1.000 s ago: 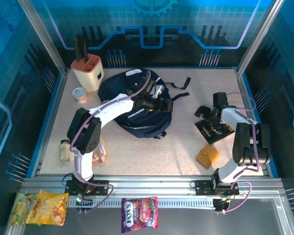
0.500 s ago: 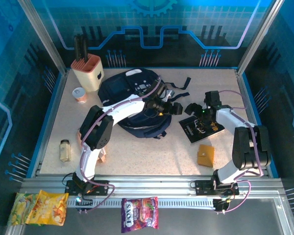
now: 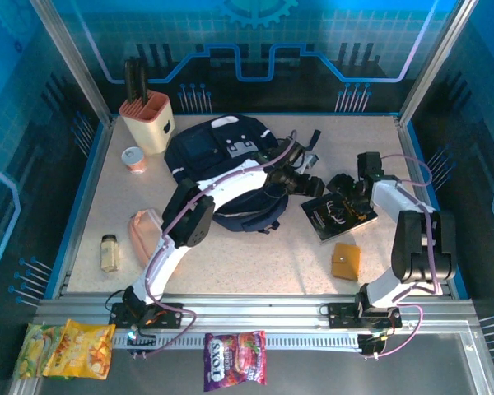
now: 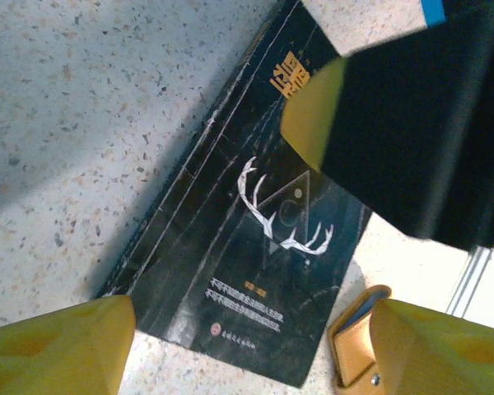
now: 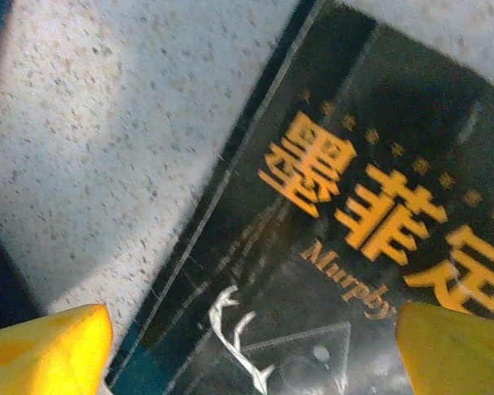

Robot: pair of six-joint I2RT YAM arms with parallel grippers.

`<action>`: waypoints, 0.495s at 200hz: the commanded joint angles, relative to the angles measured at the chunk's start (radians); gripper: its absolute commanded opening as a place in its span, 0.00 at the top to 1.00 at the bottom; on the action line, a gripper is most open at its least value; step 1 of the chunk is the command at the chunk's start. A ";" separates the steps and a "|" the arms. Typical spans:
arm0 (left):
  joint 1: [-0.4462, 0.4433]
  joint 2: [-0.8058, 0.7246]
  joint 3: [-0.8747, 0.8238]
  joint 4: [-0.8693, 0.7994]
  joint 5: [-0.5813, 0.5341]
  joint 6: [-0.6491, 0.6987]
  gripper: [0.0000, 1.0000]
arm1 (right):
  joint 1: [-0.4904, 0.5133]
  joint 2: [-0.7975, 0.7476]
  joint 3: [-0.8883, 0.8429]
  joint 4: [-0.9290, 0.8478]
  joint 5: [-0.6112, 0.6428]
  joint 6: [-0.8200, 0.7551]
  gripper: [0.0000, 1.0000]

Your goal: Pack the student bag

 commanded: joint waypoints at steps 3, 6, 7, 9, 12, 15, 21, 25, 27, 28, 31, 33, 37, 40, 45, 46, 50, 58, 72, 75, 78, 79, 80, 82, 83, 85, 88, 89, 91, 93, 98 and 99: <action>-0.013 0.064 0.075 -0.059 -0.051 0.036 0.32 | -0.016 -0.075 -0.078 -0.042 0.022 0.052 0.11; -0.015 0.069 0.081 -0.059 -0.054 0.039 0.33 | -0.017 -0.083 -0.090 -0.038 0.021 0.058 0.11; -0.015 0.071 0.081 -0.059 -0.054 0.041 0.33 | -0.017 -0.085 -0.093 -0.036 0.021 0.060 0.11; -0.017 0.074 0.084 -0.060 -0.056 0.042 0.33 | -0.016 -0.089 -0.100 -0.035 0.023 0.064 0.11; -0.018 0.079 0.088 -0.059 -0.058 0.045 0.34 | -0.017 -0.094 -0.109 -0.031 0.023 0.067 0.12; -0.020 0.083 0.091 -0.060 -0.061 0.047 0.34 | -0.018 -0.099 -0.117 -0.026 0.023 0.074 0.12; -0.022 0.092 0.099 -0.064 -0.068 0.051 0.35 | -0.018 -0.106 -0.132 -0.019 0.022 0.082 0.12; -0.024 0.097 0.102 -0.067 -0.071 0.052 0.36 | -0.018 -0.109 -0.139 -0.013 0.020 0.085 0.12; -0.023 0.100 0.105 -0.070 -0.072 0.052 0.36 | -0.019 -0.109 -0.142 -0.010 0.019 0.086 0.12; -0.023 0.101 0.106 -0.070 -0.073 0.052 0.36 | -0.019 -0.109 -0.143 -0.008 0.019 0.086 0.12; -0.025 0.106 0.107 -0.073 -0.075 0.053 0.36 | -0.019 -0.108 -0.147 -0.006 0.017 0.087 0.12; -0.025 0.108 0.109 -0.075 -0.077 0.054 0.36 | -0.019 -0.107 -0.147 -0.004 0.016 0.087 0.12; -0.026 0.112 0.111 -0.079 -0.077 0.055 0.36 | -0.019 -0.101 -0.149 -0.002 0.013 0.087 0.12; -0.027 0.116 0.111 -0.082 -0.080 0.056 0.37 | -0.021 -0.097 -0.148 0.000 0.009 0.087 0.12; -0.028 0.119 0.111 -0.085 -0.082 0.059 0.37 | -0.022 -0.088 -0.145 0.003 0.003 0.084 0.12; -0.027 0.120 0.111 -0.086 -0.084 0.059 0.37 | -0.022 -0.085 -0.144 0.003 0.002 0.084 0.12; -0.028 0.124 0.111 -0.089 -0.085 0.060 0.37 | -0.023 -0.075 -0.139 0.004 -0.004 0.082 0.12; -0.028 0.130 0.114 -0.096 -0.089 0.062 0.37 | -0.025 -0.054 -0.130 0.006 -0.014 0.079 0.12; -0.029 0.141 0.117 -0.121 -0.088 0.065 0.37 | -0.028 -0.015 -0.111 0.019 -0.026 0.072 0.12; -0.028 0.141 0.117 -0.125 -0.087 0.064 0.38 | -0.027 -0.007 -0.106 0.021 -0.029 0.069 0.13; -0.028 0.141 0.116 -0.130 -0.085 0.065 0.38 | -0.028 0.001 -0.100 0.023 -0.033 0.066 0.12; -0.028 0.141 0.115 -0.132 -0.085 0.065 0.38 | -0.028 0.003 -0.099 0.024 -0.033 0.066 0.13; -0.028 0.141 0.115 -0.134 -0.084 0.065 0.38 | -0.028 0.006 -0.097 0.026 -0.035 0.064 0.13; -0.029 0.141 0.114 -0.135 -0.084 0.065 0.38 | -0.030 0.009 -0.094 0.029 -0.038 0.060 0.13; -0.030 0.141 0.114 -0.138 -0.084 0.066 0.38 | -0.030 0.011 -0.091 0.031 -0.040 0.060 0.13; -0.030 0.140 0.111 -0.141 -0.083 0.066 0.39 | -0.030 0.017 -0.089 0.034 -0.044 0.057 0.13; -0.029 0.140 0.109 -0.145 -0.082 0.067 0.39 | -0.031 0.024 -0.083 0.039 -0.047 0.051 0.13; -0.029 0.139 0.109 -0.146 -0.082 0.067 0.39 | -0.030 0.027 -0.080 0.041 -0.050 0.051 0.13; -0.029 0.138 0.106 -0.148 -0.081 0.066 0.39 | -0.031 0.032 -0.077 0.046 -0.054 0.047 0.13; -0.030 0.137 0.103 -0.151 -0.080 0.066 0.39 | -0.032 0.038 -0.072 0.049 -0.057 0.043 0.13; -0.031 0.135 0.097 -0.157 -0.078 0.065 0.40 | -0.034 0.053 -0.059 0.057 -0.072 0.034 0.13; -0.031 0.133 0.096 -0.159 -0.077 0.066 0.40 | -0.034 0.056 -0.057 0.059 -0.074 0.032 0.13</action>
